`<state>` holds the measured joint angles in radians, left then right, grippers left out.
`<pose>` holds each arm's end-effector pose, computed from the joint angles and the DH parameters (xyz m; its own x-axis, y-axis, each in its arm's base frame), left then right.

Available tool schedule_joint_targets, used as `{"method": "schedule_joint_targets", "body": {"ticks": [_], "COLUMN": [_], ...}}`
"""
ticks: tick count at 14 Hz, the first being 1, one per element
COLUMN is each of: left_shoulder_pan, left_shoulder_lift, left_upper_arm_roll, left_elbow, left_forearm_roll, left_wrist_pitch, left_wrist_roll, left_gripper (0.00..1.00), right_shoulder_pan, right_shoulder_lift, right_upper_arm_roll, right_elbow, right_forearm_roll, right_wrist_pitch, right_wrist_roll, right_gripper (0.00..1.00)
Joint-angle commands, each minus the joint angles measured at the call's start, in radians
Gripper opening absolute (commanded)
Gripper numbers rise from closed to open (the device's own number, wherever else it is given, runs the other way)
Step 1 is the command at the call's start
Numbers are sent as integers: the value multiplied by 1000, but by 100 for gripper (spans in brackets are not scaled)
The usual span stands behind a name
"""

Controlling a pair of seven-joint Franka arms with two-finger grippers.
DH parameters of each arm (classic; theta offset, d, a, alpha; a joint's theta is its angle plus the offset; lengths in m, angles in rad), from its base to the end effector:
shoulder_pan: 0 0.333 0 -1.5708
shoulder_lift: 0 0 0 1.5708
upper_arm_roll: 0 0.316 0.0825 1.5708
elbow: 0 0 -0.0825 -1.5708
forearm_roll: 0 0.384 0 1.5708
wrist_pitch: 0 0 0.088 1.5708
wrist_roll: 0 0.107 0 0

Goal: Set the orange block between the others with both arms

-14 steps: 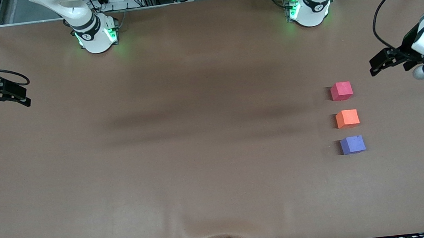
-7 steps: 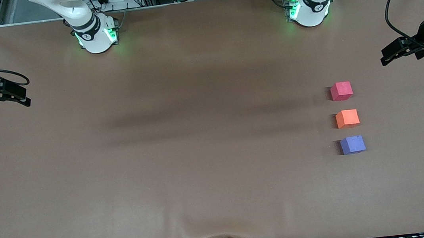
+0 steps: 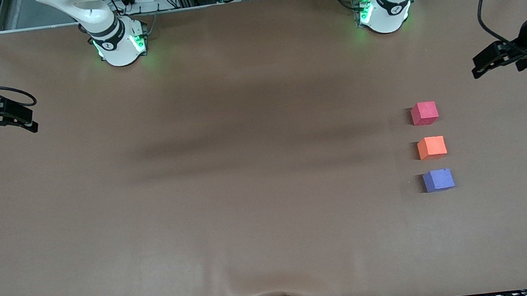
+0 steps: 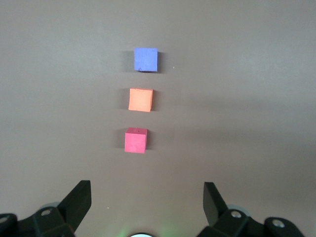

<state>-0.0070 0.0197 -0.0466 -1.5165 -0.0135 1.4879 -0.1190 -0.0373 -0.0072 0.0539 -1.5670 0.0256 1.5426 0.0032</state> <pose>0.5515 -0.0308 0.6319 0.9967 0.0643 -0.0496 0.0648 -0.9979 0.0086 0.5493 0.0120 0.6278 0.9998 0.0141 -0.0173 0.0137 -0.9996 -0.0252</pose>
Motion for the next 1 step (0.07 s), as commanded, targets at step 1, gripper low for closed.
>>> {"method": "schedule_joint_targets", "body": {"ticks": [1], "left_shoulder_pan": [-10], "left_shoulder_lift": [0], "left_upper_arm_roll": [16], "left_elbow": [27], "left_forearm_roll": [4], "left_wrist_pitch": [-32], "left_wrist_roll": [2], "left_gripper": [100], "right_shoulder_pan": [-10], "right_shoulder_lift": [6], "right_upper_arm_roll": [9], "right_elbow": [18], "right_forearm_roll": [-15], "right_wrist_pitch": [-4], "right_wrist_roll": [-9], "right_gripper": [100]}}
